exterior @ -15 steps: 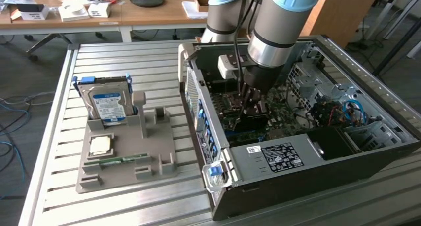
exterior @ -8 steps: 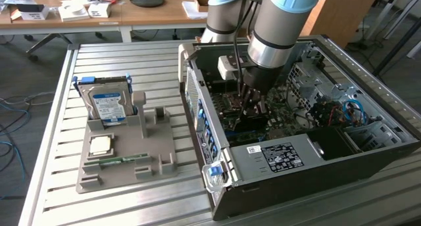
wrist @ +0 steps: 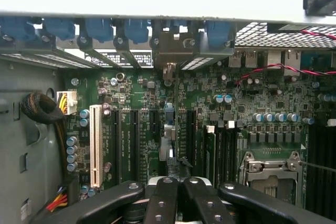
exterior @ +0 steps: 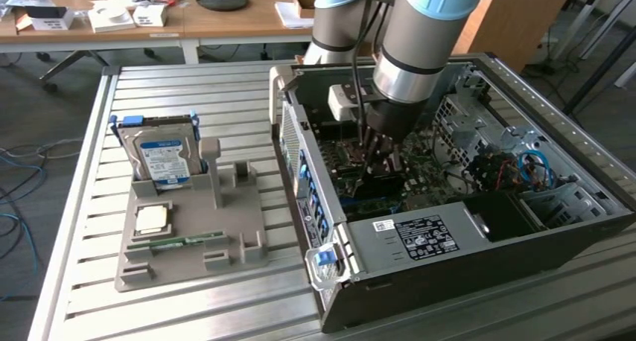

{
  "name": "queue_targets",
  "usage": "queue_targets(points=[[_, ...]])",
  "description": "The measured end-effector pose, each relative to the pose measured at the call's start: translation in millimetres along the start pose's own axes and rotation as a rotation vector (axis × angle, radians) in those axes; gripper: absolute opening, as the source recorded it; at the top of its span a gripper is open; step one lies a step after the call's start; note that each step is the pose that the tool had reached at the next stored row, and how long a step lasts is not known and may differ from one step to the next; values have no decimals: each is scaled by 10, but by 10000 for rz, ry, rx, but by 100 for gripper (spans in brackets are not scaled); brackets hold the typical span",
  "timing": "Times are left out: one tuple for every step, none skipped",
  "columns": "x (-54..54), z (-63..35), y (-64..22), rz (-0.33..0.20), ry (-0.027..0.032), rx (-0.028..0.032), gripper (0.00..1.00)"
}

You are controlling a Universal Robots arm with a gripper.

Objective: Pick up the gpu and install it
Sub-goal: 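Press down on the gpu until it lock into place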

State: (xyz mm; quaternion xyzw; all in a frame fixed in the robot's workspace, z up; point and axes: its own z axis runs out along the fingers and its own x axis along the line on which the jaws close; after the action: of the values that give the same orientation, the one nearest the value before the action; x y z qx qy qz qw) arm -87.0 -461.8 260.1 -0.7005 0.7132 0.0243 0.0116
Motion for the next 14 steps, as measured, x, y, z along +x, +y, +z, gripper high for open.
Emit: queue_targets(points=[[0,3,4,3,-4,-3,11],[0,4,5,2,0,0,11],[0,5,7,-1,1,0,11],[0,5,7,-3,1,0,11],[0,7,9,-3,2,0,11],[1,10,12,-4,0,0,11],[1,16,16,-4,2,0,11],[2,22,20,-6,8,-3,11],[1,22,23,-7,16,-9,11],[0,22,22,-8,17,-10,11],[1,26,23,-8,12,-8,11],[2,31,24,-7,1,-2,11],[0,27,23,-6,8,-5,11],[0,26,24,-5,9,-6,11]])
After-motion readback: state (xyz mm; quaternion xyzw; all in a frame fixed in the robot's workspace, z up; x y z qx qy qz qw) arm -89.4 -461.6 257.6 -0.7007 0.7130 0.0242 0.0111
